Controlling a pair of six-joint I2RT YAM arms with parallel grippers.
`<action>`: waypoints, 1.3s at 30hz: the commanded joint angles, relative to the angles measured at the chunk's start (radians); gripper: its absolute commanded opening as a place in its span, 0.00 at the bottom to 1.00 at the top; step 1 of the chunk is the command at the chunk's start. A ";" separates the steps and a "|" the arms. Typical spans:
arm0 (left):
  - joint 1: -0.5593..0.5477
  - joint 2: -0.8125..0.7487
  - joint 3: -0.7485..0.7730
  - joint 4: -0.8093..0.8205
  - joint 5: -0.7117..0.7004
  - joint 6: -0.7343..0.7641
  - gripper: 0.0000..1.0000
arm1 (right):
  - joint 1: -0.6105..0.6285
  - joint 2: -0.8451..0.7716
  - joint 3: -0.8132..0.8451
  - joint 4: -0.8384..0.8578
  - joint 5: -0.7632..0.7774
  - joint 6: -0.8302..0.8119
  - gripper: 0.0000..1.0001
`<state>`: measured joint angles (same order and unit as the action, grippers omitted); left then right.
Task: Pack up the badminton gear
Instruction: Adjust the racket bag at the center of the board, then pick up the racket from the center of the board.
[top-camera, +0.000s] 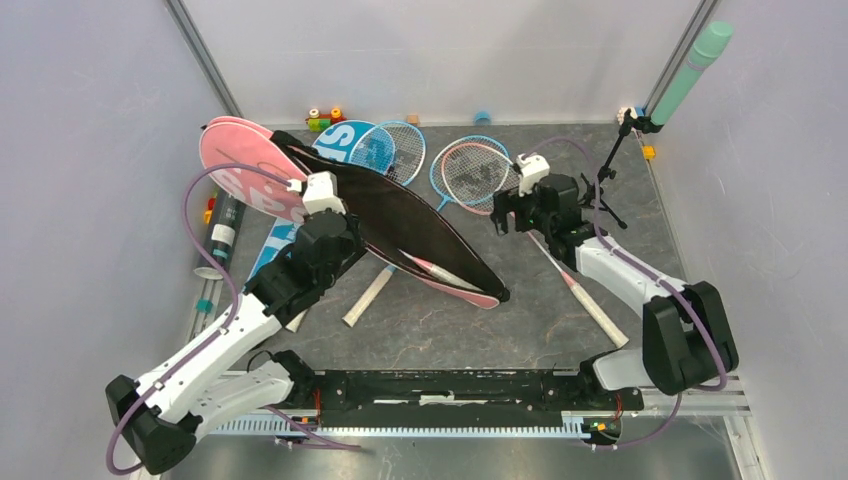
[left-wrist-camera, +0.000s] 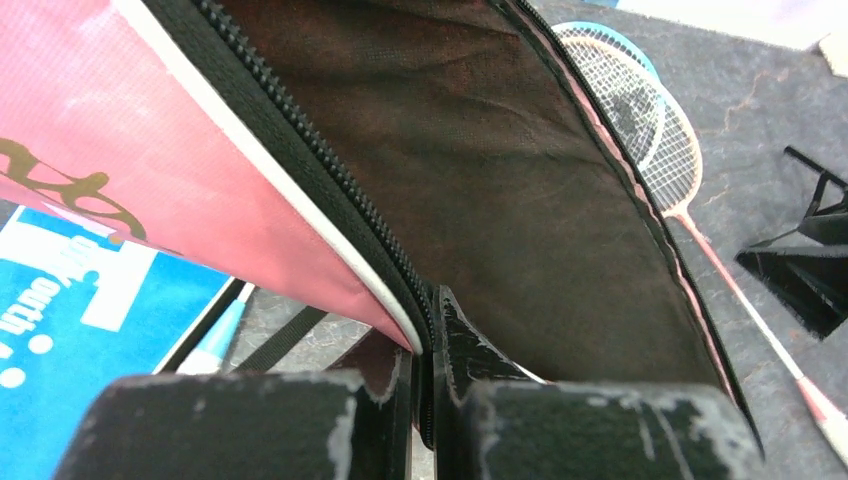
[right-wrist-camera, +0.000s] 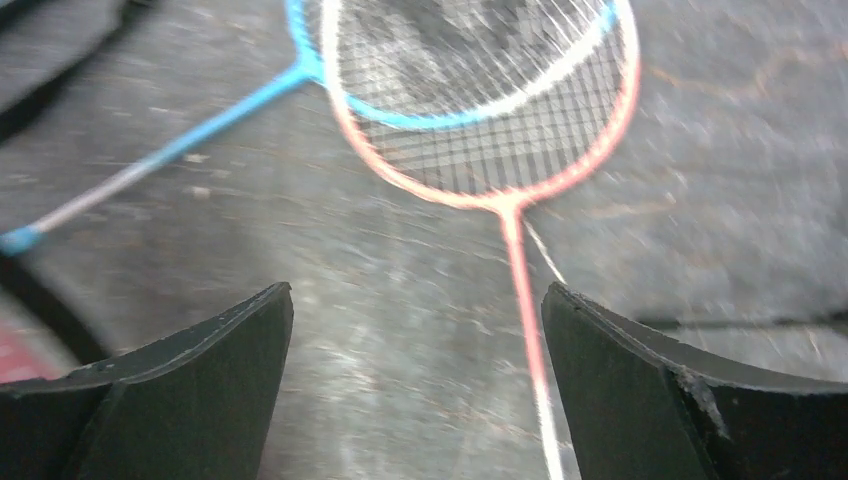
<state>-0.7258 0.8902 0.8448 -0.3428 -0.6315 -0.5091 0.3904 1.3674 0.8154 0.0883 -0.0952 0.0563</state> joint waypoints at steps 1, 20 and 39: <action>0.088 0.028 0.077 -0.002 0.173 0.171 0.02 | -0.083 0.064 -0.036 -0.046 0.035 0.021 0.97; 0.315 0.435 0.503 -0.060 0.625 0.436 0.02 | -0.171 0.373 0.044 -0.169 0.024 -0.064 0.39; 0.369 0.692 0.480 0.048 0.673 0.385 0.02 | 0.118 -0.106 -0.074 -0.097 0.524 -0.102 0.00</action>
<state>-0.3809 1.5261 1.2171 -0.3748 0.0364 -0.1703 0.4553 1.3945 0.7551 -0.0624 0.2291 -0.0071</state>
